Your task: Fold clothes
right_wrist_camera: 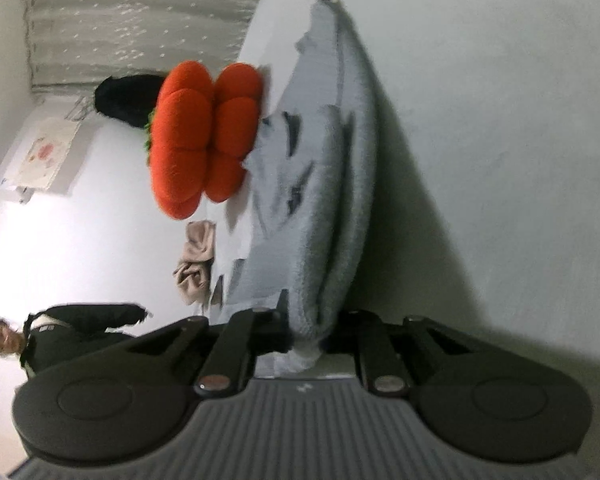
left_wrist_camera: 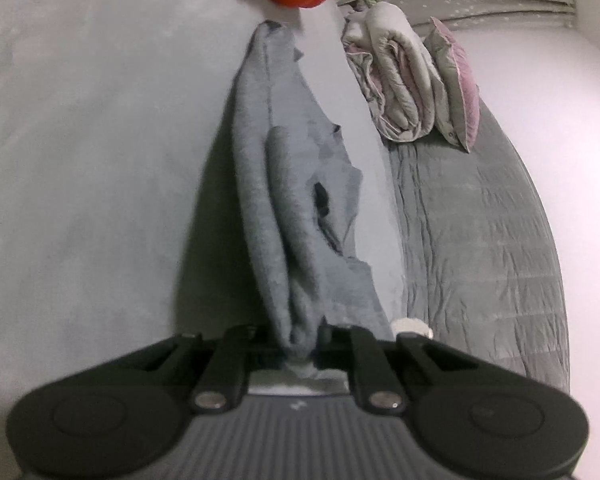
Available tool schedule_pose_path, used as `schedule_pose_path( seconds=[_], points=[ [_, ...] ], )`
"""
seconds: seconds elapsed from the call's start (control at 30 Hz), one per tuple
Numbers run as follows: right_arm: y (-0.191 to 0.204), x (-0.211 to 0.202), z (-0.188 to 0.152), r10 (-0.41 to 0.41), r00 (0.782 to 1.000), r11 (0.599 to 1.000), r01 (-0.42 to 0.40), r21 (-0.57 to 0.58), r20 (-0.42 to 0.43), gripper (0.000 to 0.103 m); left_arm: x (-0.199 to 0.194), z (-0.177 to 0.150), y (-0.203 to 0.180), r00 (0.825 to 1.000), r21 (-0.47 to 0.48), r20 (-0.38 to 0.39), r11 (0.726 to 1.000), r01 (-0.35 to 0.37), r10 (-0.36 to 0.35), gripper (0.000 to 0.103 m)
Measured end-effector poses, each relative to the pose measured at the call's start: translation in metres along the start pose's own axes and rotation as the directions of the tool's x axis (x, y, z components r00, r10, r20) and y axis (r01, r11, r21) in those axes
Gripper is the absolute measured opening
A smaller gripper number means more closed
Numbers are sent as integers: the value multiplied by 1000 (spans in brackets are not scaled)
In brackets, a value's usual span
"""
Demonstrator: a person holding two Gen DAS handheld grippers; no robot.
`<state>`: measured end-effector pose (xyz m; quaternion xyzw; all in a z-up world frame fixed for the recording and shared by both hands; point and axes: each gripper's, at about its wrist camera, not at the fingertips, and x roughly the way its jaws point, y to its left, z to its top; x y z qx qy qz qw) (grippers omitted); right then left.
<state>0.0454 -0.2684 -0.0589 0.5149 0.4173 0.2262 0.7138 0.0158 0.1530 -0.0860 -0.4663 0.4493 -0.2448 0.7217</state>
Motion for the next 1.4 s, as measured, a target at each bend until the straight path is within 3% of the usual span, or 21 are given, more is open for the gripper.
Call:
schedule_pose_path(
  seconds=[0.37, 0.67, 1.03, 1.4],
  points=[
    [10, -32, -38, 33, 996, 999, -36, -36, -80, 15, -57, -46, -2, 998, 19, -49, 999, 36, -35, 11],
    [3, -34, -45, -6, 994, 998, -1, -60, -108, 15, -59, -47, 0, 997, 24, -68, 999, 25, -23, 11],
    [15, -18, -23, 99, 995, 993, -100, -69, -25, 15, -59, -22, 10, 990, -53, 55, 990, 131, -128, 11],
    [14, 4, 13, 114, 991, 988, -106, -112, 70, 16, -32, 11, 22, 976, -130, 169, 979, 158, -135, 12]
  ],
)
